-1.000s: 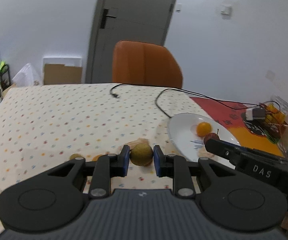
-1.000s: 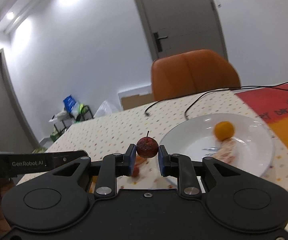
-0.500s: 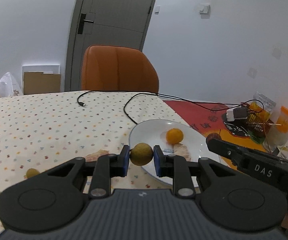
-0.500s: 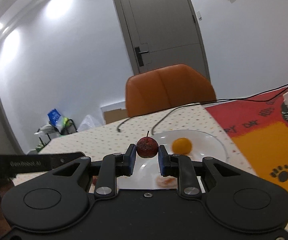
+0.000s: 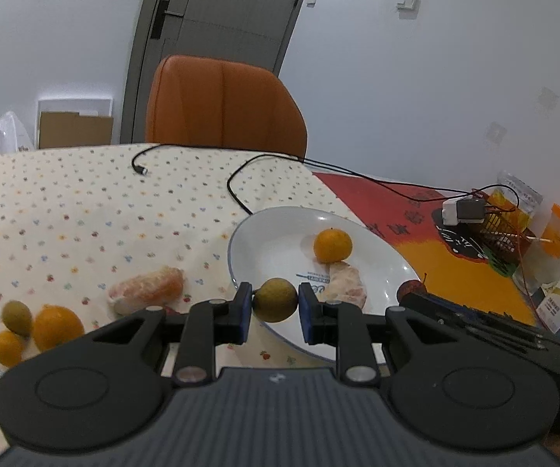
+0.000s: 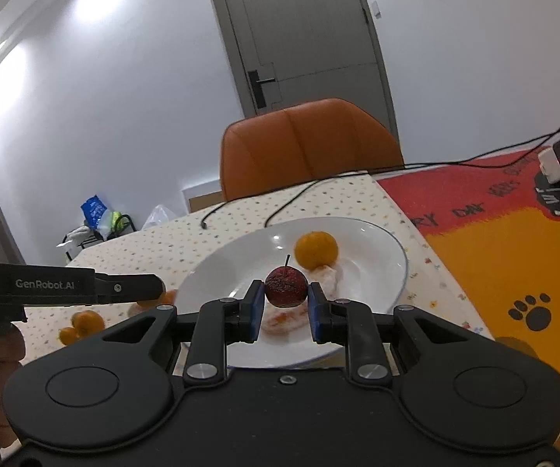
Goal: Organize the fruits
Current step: 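Carry both fruits into the white plate and open both tools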
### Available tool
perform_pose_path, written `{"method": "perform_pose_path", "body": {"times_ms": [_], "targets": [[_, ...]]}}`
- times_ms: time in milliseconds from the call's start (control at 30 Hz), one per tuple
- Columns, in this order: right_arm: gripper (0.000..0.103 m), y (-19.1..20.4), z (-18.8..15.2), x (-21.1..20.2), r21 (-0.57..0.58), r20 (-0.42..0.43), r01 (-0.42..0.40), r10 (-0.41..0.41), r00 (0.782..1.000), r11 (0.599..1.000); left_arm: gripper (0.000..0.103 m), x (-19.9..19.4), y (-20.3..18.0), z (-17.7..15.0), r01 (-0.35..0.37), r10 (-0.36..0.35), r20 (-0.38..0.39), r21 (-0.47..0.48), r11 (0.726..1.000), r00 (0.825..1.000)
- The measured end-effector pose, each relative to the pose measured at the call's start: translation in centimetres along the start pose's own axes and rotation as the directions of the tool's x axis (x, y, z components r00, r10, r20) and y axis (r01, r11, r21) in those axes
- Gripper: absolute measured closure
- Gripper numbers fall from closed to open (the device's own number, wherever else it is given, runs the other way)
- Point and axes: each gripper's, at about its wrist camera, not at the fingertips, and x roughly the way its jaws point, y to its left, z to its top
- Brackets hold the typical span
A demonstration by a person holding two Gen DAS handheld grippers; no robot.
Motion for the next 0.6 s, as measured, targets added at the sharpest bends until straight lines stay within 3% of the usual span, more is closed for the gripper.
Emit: {"method": "perform_pose_path", "body": {"times_ms": [200,300,400,533,600], "targets": [[0.080,-0.8,-0.5,0.7,0.021,-0.026,0.005,-0.005,1.000,1.000,0.079,1.1,-0.4,0.0,-0.007,0.007,-0.010,0.007,1.000,1.000],[0.073,-0.9,-0.8,0.7,0.023,-0.027,0.032,-0.031,0.999,0.999,0.077,1.4,-0.6,0.0,-0.026,0.026,-0.001,0.006,1.000,1.000],[0.060,-1.0,-0.9,0.4,0.020,-0.024,0.026,-0.026,0.999,0.999,0.073,1.3,-0.6,0.1,-0.051,0.051,0.015,0.002,0.999,0.999],[0.031,-0.4,-0.9,-0.5,-0.001,0.005,0.048,-0.048,0.999,0.999,0.051,1.0,0.0,-0.1,-0.052,0.053,0.019,-0.044,0.998,0.998],[0.028,-0.2,-1.0,-0.7,-0.004,0.022,0.050,-0.050,0.999,0.999,0.046,0.6,0.2,-0.3,-0.061,0.063,0.033,-0.061,0.996,0.997]]}}
